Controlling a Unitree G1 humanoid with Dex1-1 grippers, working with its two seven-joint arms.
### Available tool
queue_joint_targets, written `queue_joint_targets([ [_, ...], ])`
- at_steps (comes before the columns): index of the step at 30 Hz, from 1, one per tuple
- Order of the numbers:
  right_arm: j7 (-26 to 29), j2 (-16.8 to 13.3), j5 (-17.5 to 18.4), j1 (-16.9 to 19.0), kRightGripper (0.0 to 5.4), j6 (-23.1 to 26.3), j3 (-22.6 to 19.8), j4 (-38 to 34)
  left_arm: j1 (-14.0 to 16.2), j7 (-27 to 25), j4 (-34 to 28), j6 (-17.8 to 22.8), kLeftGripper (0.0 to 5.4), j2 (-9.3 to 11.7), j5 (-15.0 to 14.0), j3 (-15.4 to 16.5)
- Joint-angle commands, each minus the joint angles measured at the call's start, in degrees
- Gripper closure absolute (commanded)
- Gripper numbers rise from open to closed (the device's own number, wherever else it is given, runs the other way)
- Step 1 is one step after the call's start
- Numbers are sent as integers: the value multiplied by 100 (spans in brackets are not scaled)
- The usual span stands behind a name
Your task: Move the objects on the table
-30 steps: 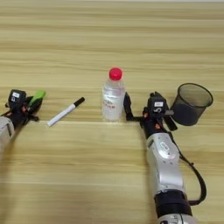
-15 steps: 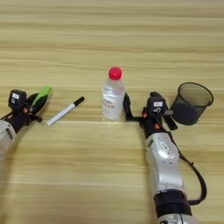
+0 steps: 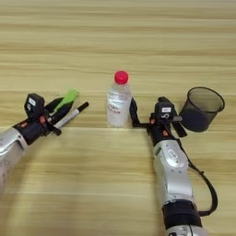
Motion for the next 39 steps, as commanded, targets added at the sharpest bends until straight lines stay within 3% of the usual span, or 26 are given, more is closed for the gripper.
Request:
queue_joint_targets([
  [1,-18,41,-40,-74,0,29,35,23,74,-166,-13,242,407,62,55,-273],
  [25,-77,76,-70,-56,0,29,80,-39,-252,-123,1397,-179,407,-102,448,-481],
  [39,-97,111,-105,-62,0,18,79,-54,-234,-385,1411,-696,228,-135,480,-485],
])
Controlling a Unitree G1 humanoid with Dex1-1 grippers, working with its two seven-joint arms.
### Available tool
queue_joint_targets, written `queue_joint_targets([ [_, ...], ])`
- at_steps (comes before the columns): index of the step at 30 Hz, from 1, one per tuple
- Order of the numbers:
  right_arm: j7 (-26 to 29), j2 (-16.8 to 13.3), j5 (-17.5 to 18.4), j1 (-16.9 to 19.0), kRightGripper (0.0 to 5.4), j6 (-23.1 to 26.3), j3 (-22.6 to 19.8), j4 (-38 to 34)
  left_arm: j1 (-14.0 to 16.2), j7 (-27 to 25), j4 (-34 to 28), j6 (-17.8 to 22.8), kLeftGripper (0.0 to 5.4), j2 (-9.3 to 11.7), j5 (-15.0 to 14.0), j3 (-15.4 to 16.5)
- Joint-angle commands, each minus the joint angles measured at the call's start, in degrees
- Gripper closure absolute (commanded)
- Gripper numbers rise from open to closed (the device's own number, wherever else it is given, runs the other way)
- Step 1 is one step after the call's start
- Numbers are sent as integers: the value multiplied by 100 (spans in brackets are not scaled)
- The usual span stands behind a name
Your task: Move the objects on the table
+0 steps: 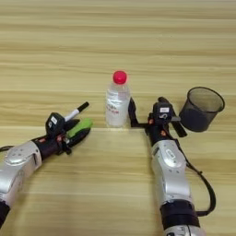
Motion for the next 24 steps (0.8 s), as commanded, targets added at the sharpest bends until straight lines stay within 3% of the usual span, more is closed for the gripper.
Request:
queue_joint_targets([
  [1,-45,35,-34,-58,0,18,19,-61,-47,-74,14,-123,213,-10,19,-2],
  [11,-53,43,-41,-54,0,0,16,-69,94,-448,-284,-547,106,-6,-104,-55],
  [20,-69,18,-9,18,0,-8,-17,-161,119,-496,-359,-629,3,-23,-157,-9],
  [24,-56,-6,19,102,0,6,-58,-220,102,-466,-322,-632,3,-55,-148,2],
])
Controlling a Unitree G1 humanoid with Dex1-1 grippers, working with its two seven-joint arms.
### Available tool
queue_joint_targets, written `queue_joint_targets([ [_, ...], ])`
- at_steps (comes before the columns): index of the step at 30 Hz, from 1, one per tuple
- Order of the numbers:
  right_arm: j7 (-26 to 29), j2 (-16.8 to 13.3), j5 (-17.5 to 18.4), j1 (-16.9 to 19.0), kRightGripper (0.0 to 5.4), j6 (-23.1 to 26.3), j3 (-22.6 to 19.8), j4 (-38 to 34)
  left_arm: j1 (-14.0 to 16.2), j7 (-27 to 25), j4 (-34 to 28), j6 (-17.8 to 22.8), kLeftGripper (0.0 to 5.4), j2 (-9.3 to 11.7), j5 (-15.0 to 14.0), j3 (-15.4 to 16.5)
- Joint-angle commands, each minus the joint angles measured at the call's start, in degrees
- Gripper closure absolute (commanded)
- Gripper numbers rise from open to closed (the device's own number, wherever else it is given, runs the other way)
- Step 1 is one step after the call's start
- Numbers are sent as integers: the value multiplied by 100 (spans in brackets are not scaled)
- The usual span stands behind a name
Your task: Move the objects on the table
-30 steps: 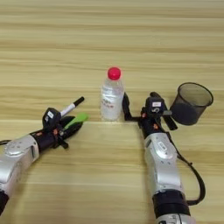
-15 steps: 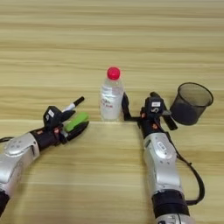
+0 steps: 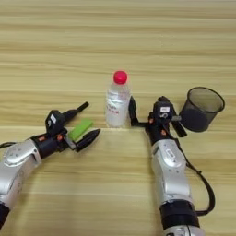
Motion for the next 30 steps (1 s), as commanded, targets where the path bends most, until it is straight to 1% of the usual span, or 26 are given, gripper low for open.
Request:
queue_joint_targets([
  [1,20,-30,30,96,0,14,-42,-103,-12,31,-17,-39,3,-35,-23,26],
  [3,23,-39,42,135,0,29,-61,-147,-23,55,-7,-37,3,-55,-17,40],
  [7,19,-54,19,327,0,90,-46,-387,-72,161,65,-96,3,-89,-9,136],
  [8,20,-60,12,375,0,112,-38,-457,-120,262,112,-148,3,-122,-26,230],
  [10,25,-85,-18,454,0,159,-18,-562,-265,510,175,-274,3,-209,-143,516],
  [12,23,-106,-38,518,0,185,-10,-641,-377,653,197,-378,3,-263,-280,753],
  [15,20,-164,-25,646,0,231,-43,-814,-570,939,315,-658,3,-262,-312,1084],
  [17,26,-210,-20,733,0,267,-69,-927,-752,1276,520,-853,3,-212,-232,1337],
  [19,33,-251,-23,802,0,306,-82,-1051,-930,1789,839,-1155,3,-107,90,1503],
  [21,33,-299,-20,900,0,382,-79,-1284,-1111,2220,1238,-1337,3,-37,223,1699],
  [22,30,-321,-17,965,0,420,-78,-1440,-1182,2420,1435,-1460,3,5,328,1757],
  [23,35,-340,-18,1031,0,460,-70,-1596,-1240,2561,1602,-1541,3,21,375,1809],
  [27,128,-476,-110,1321,0,590,27,-2221,-1382,2822,2037,-1763,3,32,451,1897],
  [30,206,-548,-102,1466,0,711,70,-2580,-1453,2909,2265,-1851,3,44,482,1922],
])
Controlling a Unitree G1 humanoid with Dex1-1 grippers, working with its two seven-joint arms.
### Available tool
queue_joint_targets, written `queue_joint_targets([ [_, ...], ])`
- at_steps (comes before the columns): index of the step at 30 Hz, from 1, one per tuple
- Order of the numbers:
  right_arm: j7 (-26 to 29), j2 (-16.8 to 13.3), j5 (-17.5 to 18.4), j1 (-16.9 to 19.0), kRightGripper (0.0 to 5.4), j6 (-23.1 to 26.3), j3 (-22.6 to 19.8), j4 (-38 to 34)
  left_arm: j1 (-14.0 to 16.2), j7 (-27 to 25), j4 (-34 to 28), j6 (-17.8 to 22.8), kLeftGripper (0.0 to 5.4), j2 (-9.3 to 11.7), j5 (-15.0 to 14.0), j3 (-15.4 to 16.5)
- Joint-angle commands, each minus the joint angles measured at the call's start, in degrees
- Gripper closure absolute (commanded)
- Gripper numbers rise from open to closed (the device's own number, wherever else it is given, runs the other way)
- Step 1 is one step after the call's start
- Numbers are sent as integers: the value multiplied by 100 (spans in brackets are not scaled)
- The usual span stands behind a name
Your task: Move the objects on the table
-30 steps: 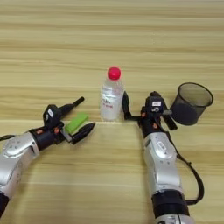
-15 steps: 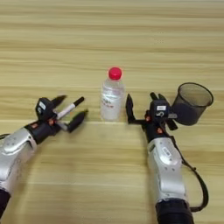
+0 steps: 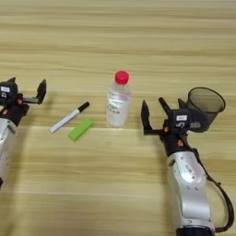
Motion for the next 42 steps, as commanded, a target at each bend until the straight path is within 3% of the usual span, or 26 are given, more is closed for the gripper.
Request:
queue_joint_targets([
  [1,162,-154,2,219,0,270,111,-537,-200,174,379,-166,3,34,81,50],
  [9,645,-224,319,435,0,654,401,-926,-334,286,801,-317,3,50,6,206],
  [16,979,-273,364,252,0,984,873,-1173,-306,252,767,-340,3,-19,8,185],
  [21,1003,-284,366,-59,0,1127,908,-1078,-305,230,777,-336,3,-49,22,164],
  [28,931,-158,364,-729,0,1129,823,-344,-289,219,810,-356,3,-65,36,137],
  [42,922,146,234,-1465,0,985,875,731,-277,185,944,-458,3,-83,159,8],
])
